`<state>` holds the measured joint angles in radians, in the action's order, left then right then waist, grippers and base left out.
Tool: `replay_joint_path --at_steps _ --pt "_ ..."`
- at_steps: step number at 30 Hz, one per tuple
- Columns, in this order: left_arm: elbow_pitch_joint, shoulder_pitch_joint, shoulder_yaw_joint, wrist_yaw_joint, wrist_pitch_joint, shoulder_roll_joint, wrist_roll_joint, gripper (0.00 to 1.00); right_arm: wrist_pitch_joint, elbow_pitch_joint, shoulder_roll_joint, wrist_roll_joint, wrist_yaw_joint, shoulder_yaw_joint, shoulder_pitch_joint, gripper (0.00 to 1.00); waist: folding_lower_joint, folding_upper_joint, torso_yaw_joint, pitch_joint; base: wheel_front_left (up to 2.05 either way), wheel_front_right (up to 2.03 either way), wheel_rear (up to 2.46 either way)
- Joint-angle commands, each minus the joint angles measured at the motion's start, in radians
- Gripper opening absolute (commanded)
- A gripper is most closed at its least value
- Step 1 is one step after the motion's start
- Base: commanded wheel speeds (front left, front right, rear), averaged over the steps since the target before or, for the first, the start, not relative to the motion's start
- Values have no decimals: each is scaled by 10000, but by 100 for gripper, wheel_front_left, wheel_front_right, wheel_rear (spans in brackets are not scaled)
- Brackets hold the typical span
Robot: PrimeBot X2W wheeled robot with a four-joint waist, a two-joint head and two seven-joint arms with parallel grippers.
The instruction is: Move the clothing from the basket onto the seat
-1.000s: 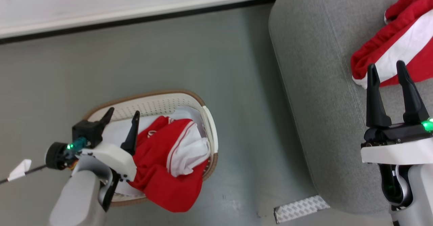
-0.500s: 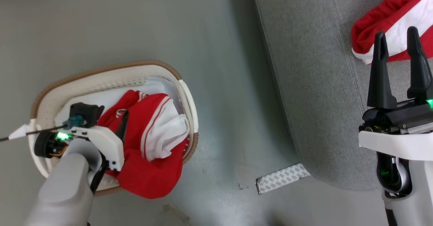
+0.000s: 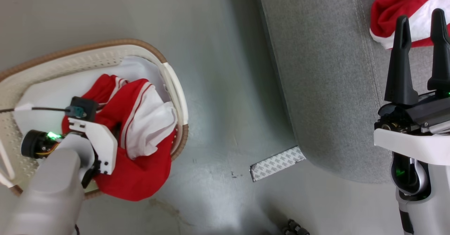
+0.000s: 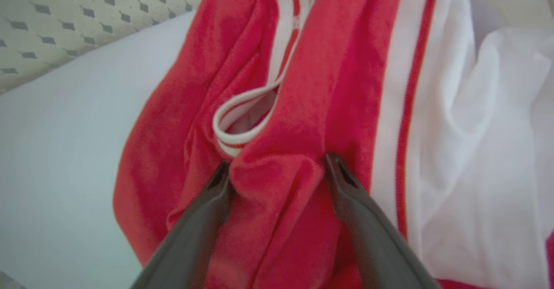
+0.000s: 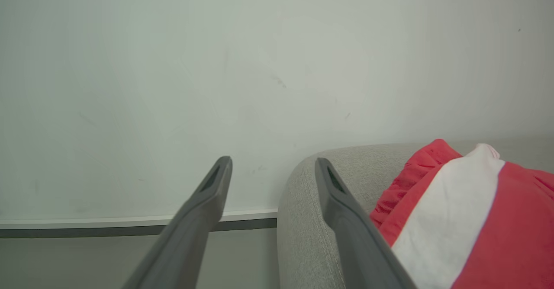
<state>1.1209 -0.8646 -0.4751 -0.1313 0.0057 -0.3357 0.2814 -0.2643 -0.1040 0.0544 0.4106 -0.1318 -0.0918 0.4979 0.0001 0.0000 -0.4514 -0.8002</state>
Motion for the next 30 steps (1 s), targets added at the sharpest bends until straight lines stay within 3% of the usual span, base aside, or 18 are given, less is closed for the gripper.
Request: replay_joint_path --at_steps 1,13,14,15,16,22,30 --pt "76 -168 -130 19 142 -143 215 100 3 -60 -45 100 22 -11 126 100 -1 0 -114 -151 0 0 0" --pt "552 -595 -1506 18 2022 -427 1413 100 3 -74 -51 643 22 -199 252 100 -1 0 -272 -559 0 0 0" --pt "497 -611 -1599 18 2011 -457 1532 54 3 -58 -51 630 22 -192 265 100 -1 0 -276 -552 0 0 0" --pt "439 -623 -1684 18 1912 -491 1577 20 3 -43 -52 608 22 -174 277 100 -1 0 -276 -536 0 0 0" --pt "384 -620 -1760 17 1841 -506 1660 0 3 -26 -50 584 22 -159 286 100 -1 0 -272 -504 0 0 0" --pt "277 -489 -2172 18 1375 -579 2119 0 3 129 -51 431 23 -116 271 100 -1 0 -147 -40 0 0 0" --pt "247 8 -2367 18 197 31 2883 0 3 376 -47 1 23 58 4 100 -1 0 391 1489 0 0 0"
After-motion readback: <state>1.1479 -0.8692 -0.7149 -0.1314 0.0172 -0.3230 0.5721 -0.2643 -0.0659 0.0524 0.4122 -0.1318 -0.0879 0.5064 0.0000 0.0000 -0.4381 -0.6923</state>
